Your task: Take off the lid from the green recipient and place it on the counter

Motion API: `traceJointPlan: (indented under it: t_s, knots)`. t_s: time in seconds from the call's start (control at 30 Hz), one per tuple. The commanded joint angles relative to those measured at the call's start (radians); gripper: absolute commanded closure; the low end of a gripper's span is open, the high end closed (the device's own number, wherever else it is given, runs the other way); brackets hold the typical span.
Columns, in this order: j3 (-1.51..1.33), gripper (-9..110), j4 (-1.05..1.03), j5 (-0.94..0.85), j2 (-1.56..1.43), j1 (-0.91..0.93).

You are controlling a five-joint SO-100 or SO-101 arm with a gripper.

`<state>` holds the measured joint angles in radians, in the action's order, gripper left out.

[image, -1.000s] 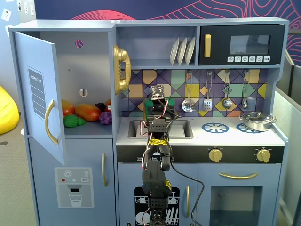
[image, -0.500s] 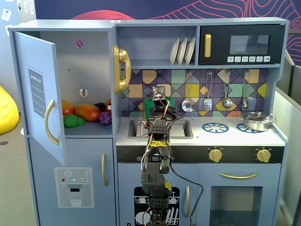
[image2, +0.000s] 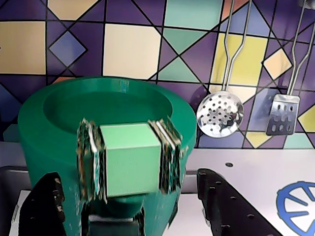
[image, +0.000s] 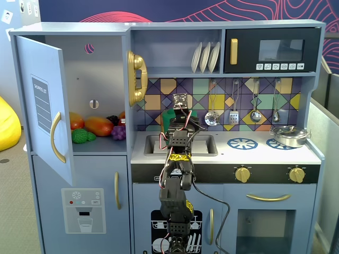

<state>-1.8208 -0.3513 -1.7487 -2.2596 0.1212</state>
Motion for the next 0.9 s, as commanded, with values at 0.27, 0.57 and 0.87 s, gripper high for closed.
traceJointPlan:
  t_s: [0.27,0.57,0.87]
  knots:
    - [0.16,82,-0.015,0.04,0.098,-0.057]
    - [0.181,101,-0.031,0.054,0.098,-0.1]
    - [0.311,101,0.055,0.061,0.115,-0.008]
